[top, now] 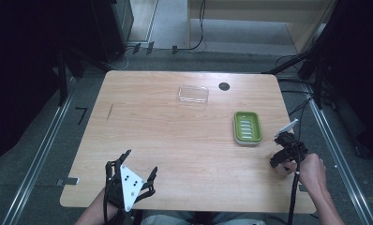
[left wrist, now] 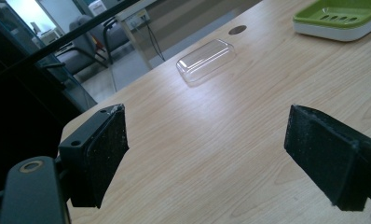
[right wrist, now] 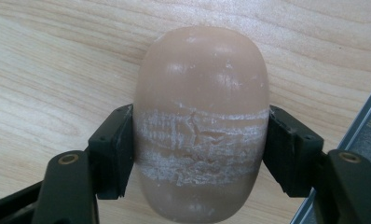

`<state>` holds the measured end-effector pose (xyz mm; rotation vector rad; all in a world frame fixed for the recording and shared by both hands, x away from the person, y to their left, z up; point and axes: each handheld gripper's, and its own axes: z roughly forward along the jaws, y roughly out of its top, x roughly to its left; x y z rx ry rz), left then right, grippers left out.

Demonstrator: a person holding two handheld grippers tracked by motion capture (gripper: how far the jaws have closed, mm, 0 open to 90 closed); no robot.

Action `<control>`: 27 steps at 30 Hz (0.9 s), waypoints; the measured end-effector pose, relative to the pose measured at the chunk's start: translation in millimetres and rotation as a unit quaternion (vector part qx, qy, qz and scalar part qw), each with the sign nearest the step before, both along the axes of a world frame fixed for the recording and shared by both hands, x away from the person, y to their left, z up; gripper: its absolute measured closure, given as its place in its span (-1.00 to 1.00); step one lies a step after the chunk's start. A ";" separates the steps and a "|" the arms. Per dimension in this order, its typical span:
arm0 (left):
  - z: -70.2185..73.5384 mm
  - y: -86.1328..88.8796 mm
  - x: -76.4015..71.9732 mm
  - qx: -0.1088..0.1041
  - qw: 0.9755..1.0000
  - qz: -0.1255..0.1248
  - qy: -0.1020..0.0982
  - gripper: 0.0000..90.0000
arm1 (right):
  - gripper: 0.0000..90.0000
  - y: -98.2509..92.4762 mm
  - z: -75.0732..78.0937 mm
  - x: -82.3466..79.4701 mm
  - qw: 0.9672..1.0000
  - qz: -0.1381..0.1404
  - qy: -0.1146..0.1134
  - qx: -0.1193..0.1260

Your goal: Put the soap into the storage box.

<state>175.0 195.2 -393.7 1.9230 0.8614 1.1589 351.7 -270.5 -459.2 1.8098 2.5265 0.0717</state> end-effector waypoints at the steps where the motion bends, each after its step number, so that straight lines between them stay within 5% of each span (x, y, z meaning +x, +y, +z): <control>1: 0.0 0.0 0.1 0.000 1.000 0.000 0.000 -0.69 | -0.25 0.3 1.0 0.2 1.000 0.000 0.001 0.000; 27: 0.0 -0.5 0.6 0.000 1.000 0.002 0.002 -0.69 | -0.25 14.1 27.8 9.4 1.000 0.021 -0.013 0.009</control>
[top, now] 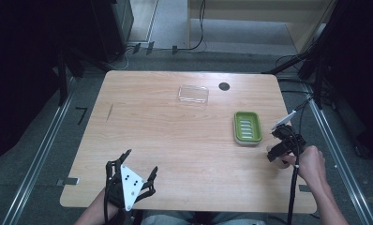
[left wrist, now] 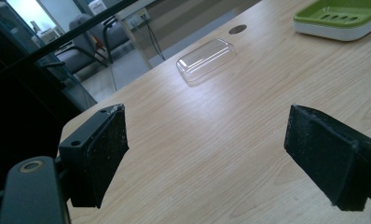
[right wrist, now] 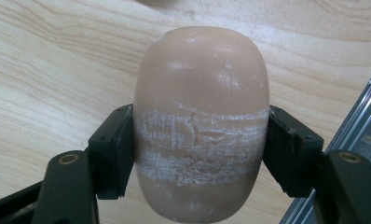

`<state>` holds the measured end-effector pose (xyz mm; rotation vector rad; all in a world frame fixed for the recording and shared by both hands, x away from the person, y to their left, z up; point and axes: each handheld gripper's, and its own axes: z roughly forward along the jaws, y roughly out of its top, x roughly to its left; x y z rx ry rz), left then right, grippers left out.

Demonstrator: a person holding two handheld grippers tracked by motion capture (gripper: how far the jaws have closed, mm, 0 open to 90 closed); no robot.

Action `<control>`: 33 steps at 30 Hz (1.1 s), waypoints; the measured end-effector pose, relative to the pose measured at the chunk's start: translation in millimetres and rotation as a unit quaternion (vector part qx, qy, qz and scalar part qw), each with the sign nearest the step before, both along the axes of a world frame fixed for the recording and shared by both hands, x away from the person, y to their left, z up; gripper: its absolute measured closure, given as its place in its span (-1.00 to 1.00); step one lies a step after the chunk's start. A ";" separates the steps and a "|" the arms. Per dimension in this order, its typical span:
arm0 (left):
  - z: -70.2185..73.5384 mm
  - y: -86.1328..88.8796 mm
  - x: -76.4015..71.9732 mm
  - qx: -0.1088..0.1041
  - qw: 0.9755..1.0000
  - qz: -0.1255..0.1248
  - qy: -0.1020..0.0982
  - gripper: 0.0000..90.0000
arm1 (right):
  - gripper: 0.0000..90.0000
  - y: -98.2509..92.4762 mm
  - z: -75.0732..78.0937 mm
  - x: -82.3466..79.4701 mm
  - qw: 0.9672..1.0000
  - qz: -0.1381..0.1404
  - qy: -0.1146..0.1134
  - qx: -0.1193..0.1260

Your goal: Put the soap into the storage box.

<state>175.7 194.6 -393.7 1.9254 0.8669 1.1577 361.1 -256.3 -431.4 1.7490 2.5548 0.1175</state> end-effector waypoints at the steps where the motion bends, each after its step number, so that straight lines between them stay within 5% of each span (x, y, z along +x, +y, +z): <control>1: 0.0 0.0 0.0 0.001 1.000 0.000 0.000 -0.69 | -0.25 1.0 0.5 0.6 1.000 0.000 0.000 0.000; 33: -0.2 0.0 -0.1 0.003 1.000 -0.003 0.000 -0.69 | -0.25 17.0 13.6 24.4 1.000 0.015 -0.024 0.004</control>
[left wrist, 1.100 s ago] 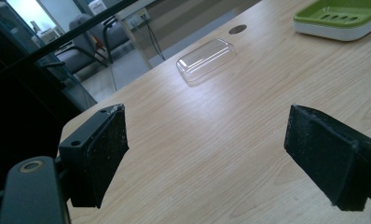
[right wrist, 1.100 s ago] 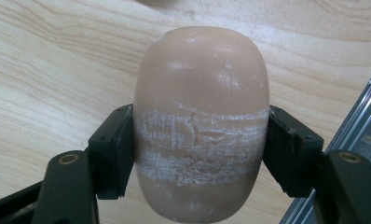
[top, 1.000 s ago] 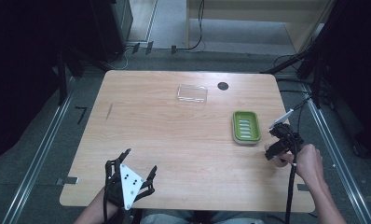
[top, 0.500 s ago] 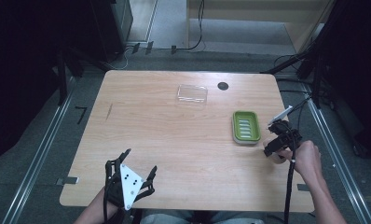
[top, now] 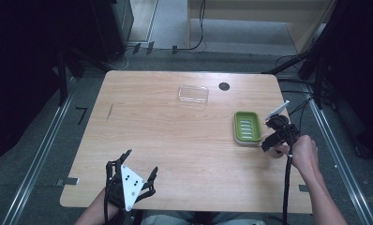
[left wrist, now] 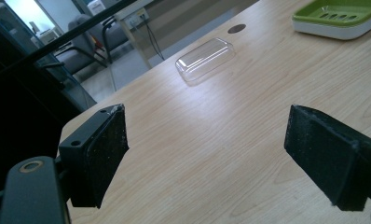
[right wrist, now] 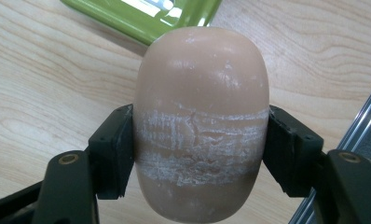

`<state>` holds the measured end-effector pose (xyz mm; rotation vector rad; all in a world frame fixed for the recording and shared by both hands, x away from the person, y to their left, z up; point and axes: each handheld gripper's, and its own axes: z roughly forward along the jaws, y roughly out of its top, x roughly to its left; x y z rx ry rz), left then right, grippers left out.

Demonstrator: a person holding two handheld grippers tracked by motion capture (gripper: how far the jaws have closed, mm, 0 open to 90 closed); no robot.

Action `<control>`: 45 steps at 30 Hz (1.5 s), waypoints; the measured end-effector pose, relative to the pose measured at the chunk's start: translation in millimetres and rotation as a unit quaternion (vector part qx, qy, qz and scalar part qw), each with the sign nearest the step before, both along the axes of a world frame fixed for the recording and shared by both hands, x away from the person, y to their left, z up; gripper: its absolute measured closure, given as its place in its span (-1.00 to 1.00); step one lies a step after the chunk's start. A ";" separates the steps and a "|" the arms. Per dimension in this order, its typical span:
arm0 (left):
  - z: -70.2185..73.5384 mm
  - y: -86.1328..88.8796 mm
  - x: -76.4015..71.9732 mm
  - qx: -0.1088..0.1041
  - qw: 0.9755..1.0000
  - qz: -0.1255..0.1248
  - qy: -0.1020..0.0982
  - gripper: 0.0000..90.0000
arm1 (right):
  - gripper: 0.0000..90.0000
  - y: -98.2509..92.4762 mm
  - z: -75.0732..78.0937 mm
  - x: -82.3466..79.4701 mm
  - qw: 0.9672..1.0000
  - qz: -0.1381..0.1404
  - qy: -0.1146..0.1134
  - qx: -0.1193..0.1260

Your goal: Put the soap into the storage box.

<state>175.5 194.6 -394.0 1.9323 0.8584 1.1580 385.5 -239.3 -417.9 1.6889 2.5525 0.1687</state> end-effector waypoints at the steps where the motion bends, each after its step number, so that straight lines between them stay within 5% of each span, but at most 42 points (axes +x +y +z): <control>1: 0.0 0.1 -0.1 0.001 1.000 0.000 0.000 -0.69 | -0.25 0.8 0.4 0.8 1.000 -0.001 -0.001 0.001; 45: -0.8 -1.1 -0.5 0.006 1.000 -0.004 -0.002 -0.69 | -0.25 15.9 14.8 30.7 0.999 0.001 -0.029 0.014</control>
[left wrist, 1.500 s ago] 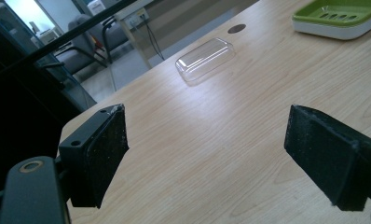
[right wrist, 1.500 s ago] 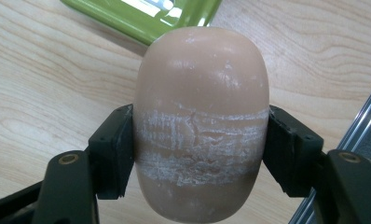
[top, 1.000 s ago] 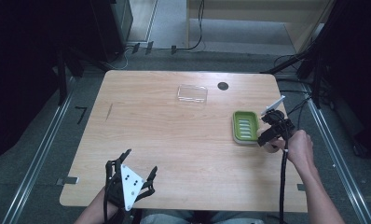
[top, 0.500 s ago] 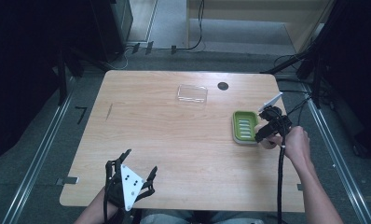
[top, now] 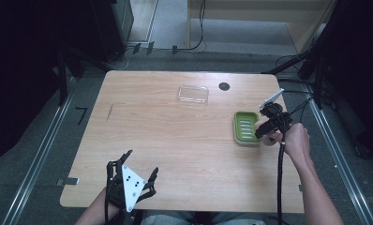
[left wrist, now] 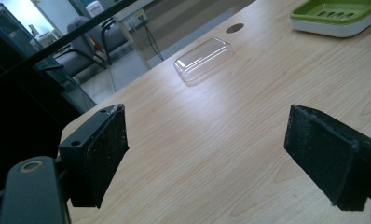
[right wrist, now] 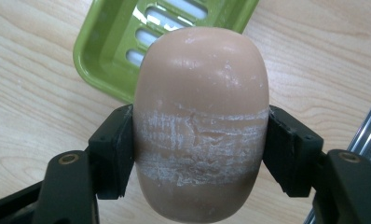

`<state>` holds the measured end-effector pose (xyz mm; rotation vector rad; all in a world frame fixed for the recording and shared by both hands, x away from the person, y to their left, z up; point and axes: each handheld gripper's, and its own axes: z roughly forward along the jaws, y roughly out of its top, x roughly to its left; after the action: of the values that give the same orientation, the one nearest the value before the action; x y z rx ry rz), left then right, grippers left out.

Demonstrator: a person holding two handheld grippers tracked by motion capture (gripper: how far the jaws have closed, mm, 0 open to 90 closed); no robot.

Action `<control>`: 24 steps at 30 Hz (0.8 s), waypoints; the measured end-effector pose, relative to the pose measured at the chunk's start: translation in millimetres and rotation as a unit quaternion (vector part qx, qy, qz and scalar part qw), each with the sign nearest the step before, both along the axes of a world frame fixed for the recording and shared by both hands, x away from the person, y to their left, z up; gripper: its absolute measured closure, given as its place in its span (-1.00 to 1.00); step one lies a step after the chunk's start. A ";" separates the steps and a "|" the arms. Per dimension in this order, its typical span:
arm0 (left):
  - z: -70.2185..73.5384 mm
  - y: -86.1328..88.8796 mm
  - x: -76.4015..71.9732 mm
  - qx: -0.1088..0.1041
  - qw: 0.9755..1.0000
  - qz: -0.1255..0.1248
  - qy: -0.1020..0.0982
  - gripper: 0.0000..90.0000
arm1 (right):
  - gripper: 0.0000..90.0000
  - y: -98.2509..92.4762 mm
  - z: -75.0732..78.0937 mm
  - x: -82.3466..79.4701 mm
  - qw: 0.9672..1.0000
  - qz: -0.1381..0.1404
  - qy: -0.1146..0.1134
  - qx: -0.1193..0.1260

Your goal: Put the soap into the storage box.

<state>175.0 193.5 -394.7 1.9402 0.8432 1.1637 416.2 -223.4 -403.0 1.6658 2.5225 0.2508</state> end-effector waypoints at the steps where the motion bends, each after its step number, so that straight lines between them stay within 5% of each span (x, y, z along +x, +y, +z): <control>1: 0.0 0.0 0.0 0.000 1.000 0.000 0.000 -0.69 | -0.25 0.7 0.2 1.2 1.000 0.000 -0.002 0.003; 24: -0.1 0.2 -0.4 0.004 1.000 -0.003 0.000 -0.69 | -0.25 14.9 12.3 22.4 0.999 -0.001 -0.026 0.019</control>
<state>174.6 193.8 -394.8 1.9472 0.8340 1.1663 438.6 -208.5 -390.7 1.6528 2.4941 0.3395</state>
